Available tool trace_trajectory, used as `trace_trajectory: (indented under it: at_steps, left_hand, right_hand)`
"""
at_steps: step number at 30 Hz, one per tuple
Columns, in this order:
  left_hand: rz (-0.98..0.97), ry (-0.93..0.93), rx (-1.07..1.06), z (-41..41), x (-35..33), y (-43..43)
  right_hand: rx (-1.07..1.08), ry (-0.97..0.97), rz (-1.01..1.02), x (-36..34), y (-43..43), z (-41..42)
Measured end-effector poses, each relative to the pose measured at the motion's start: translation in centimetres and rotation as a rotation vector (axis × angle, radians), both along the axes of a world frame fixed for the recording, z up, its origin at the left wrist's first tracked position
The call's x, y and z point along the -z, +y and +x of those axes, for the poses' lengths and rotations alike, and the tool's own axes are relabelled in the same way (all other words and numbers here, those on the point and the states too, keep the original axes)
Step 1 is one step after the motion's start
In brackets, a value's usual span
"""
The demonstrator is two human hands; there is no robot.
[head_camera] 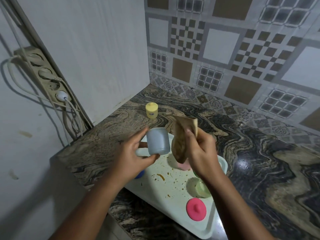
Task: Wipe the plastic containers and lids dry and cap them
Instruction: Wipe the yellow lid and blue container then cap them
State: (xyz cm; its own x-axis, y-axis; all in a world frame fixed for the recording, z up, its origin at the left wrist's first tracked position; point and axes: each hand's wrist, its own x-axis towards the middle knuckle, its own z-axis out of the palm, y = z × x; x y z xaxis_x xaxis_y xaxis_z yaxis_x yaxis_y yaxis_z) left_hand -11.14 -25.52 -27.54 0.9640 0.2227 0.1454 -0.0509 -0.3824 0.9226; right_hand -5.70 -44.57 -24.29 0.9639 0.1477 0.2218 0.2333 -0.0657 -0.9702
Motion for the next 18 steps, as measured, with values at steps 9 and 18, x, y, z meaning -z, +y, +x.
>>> trace_trajectory:
  at_steps: [9,18]
  left_hand:
    - [0.068,-0.06,-0.02,0.9,-0.5,0.1]
    - [0.063,-0.05,-0.042,1.0,-1.0,2.1]
  right_hand:
    - [-0.265,-0.335,-0.401,2.4,0.5,-0.1]
    - [-0.476,-0.164,-0.395,3.7,-2.4,-2.0]
